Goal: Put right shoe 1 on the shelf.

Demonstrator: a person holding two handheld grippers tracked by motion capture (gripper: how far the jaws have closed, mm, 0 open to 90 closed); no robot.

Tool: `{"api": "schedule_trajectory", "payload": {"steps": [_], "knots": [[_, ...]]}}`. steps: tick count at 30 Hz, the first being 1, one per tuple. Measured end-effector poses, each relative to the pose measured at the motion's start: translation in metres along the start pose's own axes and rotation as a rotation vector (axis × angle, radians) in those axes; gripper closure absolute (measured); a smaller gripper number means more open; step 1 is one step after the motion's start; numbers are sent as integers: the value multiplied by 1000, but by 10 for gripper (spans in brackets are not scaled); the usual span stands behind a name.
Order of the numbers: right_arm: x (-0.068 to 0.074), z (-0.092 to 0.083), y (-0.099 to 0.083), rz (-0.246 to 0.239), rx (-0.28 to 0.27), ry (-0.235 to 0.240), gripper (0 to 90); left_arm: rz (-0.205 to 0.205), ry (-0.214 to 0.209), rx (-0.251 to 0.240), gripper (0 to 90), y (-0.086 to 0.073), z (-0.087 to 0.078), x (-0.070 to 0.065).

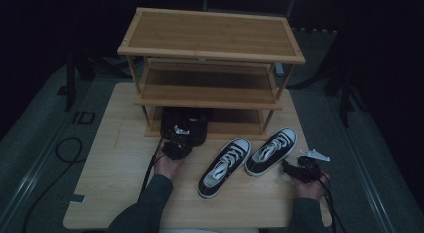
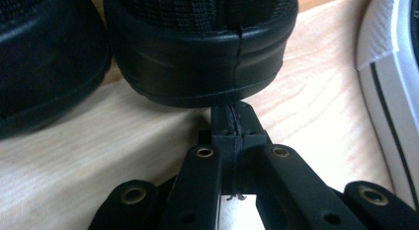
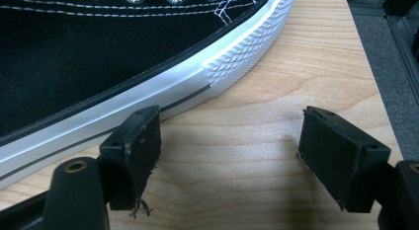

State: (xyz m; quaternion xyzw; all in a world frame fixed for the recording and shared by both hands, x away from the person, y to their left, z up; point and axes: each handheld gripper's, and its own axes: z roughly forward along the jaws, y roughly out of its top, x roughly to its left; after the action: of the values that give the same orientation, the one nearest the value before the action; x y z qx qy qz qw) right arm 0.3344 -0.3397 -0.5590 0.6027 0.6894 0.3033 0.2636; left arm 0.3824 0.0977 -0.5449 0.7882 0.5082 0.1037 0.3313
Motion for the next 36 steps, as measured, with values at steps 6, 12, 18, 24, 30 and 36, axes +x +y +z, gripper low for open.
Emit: {"api": "schedule_trajectory", "payload": {"steps": [6, 12, 18, 24, 30, 36], "knots": [[0, 0, 0, 0, 0, 0, 239, -16, 6, 1, 897, 7, 7, 4], [0, 0, 0, 0, 0, 0, 239, -27, 19, -1, 897, 13, 12, 7], [0, 0, 0, 0, 0, 0, 239, -26, 22, -8, 897, 14, 13, 8], [0, 0, 0, 0, 0, 0, 239, 3, -3, -24, 831, 9, 7, 4], [0, 0, 0, 0, 0, 0, 239, 35, -44, -49, 750, 4, -5, -2], [0, 0, 0, 0, 0, 0, 239, 57, -63, -69, 689, 1, -21, -7]]}}
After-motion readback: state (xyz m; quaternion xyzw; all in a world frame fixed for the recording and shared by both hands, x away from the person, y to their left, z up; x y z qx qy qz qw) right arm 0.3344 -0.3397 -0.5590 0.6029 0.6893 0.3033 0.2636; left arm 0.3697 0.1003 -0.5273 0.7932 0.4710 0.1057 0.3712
